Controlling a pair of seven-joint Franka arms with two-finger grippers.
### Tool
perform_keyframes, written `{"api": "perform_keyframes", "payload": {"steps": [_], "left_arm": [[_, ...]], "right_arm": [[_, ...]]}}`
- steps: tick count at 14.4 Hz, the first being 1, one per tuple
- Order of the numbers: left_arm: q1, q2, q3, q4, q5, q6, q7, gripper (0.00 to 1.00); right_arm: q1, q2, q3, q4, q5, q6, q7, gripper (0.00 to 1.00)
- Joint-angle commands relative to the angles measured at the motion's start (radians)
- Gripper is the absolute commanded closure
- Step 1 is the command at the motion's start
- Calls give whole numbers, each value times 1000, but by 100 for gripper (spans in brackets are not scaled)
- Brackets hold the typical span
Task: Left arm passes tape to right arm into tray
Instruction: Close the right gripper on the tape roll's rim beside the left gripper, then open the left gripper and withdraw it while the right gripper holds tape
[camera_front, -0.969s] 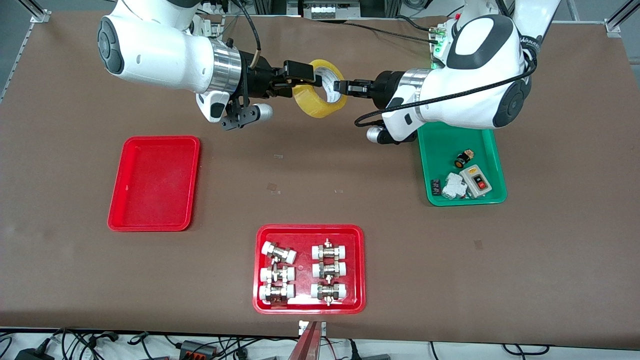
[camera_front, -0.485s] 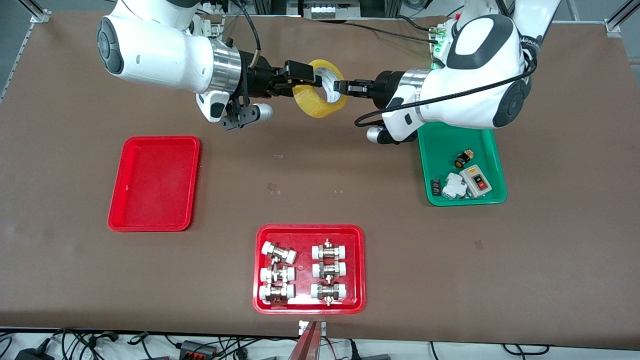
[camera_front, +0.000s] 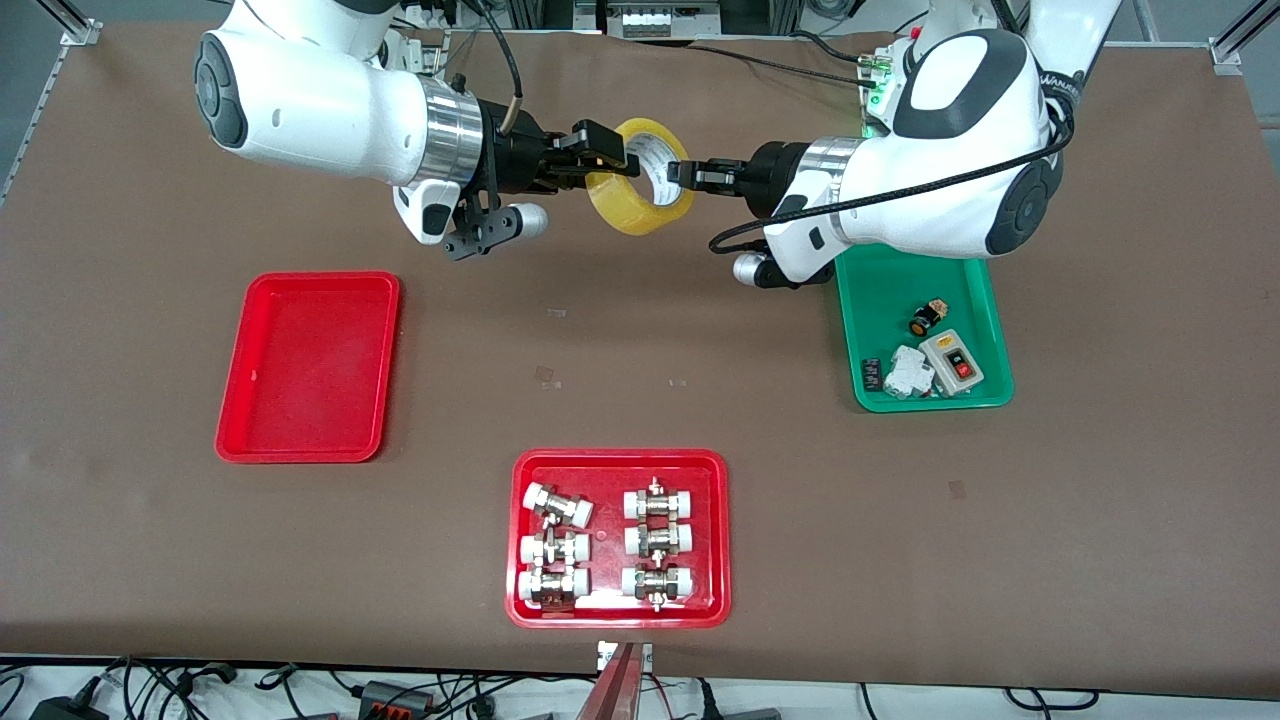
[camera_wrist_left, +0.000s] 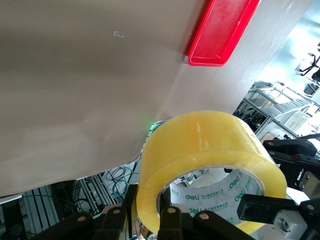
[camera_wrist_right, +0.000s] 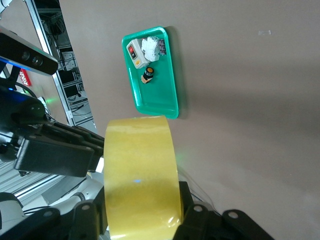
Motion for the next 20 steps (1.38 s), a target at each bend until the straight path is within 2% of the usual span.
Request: {"api": "perform_keyframes", "payload": {"steps": [1, 2, 3, 6, 8, 12, 15, 17, 18, 20], "left_arm": [[4, 2, 1, 25, -19, -23, 2, 76], [7, 2, 2, 24, -17, -26, 4, 7], [16, 1, 1, 25, -11, -28, 4, 0], [41, -4, 1, 25, -11, -54, 2, 0], [91, -14, 1, 27, 22, -123, 1, 0], [174, -48, -2, 93, 263, -252, 36, 0], [277, -85, 1, 113, 403, -333, 200, 0], [379, -94, -1, 114, 458, -410, 371, 0], [409, -94, -1, 114, 478, -424, 413, 0], [415, -114, -14, 117, 614, -422, 461, 0]], "right_arm": [[-10, -8, 1, 0, 20, -10, -13, 78], [-12, -10, 1, 0, 20, -10, -13, 78], [-12, -10, 0, 0, 20, -10, -13, 78], [-10, -10, 1, 0, 20, -10, -13, 78], [-12, -8, 0, 0, 20, -10, -12, 78], [-50, 22, -2, -9, 6, -19, -15, 78], [-171, 91, -2, -21, 2, -24, -21, 78], [-270, 154, -2, -23, -40, -35, -67, 78], [-324, 183, -2, -23, -67, -42, -91, 78], [-444, 242, -2, -21, -81, -93, -121, 78]]}}
